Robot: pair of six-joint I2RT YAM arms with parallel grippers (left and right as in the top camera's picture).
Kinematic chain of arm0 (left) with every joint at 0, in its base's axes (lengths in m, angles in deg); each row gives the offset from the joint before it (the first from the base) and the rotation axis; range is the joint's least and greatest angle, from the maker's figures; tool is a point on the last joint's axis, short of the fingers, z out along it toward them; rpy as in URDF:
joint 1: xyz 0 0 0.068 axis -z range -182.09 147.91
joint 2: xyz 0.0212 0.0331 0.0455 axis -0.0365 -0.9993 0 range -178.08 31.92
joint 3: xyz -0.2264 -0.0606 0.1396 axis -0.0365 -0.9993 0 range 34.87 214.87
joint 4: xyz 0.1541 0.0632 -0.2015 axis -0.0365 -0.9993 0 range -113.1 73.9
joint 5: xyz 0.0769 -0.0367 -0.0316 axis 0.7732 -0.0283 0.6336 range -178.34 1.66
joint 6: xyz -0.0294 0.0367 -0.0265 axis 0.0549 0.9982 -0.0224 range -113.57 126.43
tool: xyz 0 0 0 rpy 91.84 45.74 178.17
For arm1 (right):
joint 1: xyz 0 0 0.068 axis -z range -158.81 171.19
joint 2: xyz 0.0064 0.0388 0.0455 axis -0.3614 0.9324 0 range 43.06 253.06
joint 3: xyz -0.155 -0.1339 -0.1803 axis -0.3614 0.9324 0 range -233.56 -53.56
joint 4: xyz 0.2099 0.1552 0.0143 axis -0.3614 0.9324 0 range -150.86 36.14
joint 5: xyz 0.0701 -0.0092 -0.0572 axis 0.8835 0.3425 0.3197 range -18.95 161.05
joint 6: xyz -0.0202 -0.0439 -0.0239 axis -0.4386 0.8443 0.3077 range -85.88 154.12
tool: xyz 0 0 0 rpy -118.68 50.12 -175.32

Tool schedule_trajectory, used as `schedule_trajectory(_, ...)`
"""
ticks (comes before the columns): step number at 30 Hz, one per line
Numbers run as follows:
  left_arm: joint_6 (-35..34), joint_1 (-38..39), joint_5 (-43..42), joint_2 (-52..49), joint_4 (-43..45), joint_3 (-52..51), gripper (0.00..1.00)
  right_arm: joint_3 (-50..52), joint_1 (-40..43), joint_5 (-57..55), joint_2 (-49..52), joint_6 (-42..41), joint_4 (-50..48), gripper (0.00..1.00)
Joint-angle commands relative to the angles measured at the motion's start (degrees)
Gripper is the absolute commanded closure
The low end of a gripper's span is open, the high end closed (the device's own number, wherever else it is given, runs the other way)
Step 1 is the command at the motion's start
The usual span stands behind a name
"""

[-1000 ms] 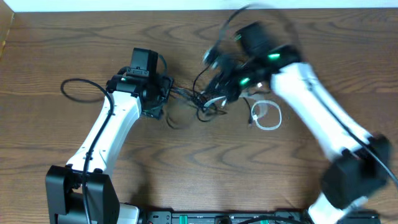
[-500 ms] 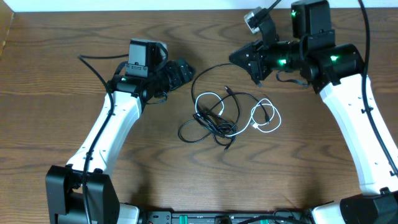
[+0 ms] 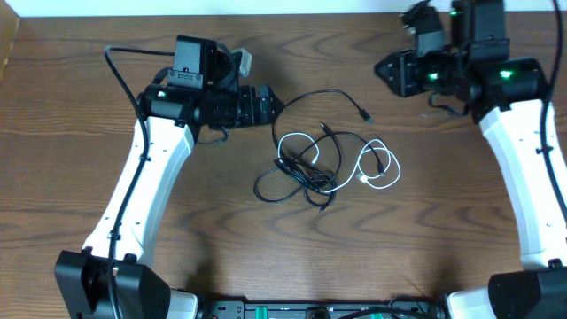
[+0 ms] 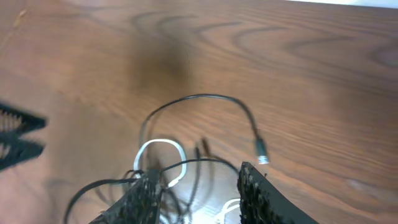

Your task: Untangle cables

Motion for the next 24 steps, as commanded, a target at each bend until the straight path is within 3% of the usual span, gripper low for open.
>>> schedule_trajectory(1, 10.01, -0.2, 1.79, -1.42, -3.13, 0.42, 0.12, 0.02, 0.39, -0.9, 1.46, -0.5, 0.09, 0.64)
schedule_trajectory(17, 12.76, 6.12, 1.77, -17.49, -1.33, 0.11, 0.29, 0.04, -1.38, -0.9, 7.21, -0.55, 1.88, 0.6)
schedule_trajectory(24, 10.03, 9.88, 1.81, -19.96, -1.33, 0.11, 0.47, 0.04, -1.38, -0.9, 7.21, -0.57, 1.86, 0.6)
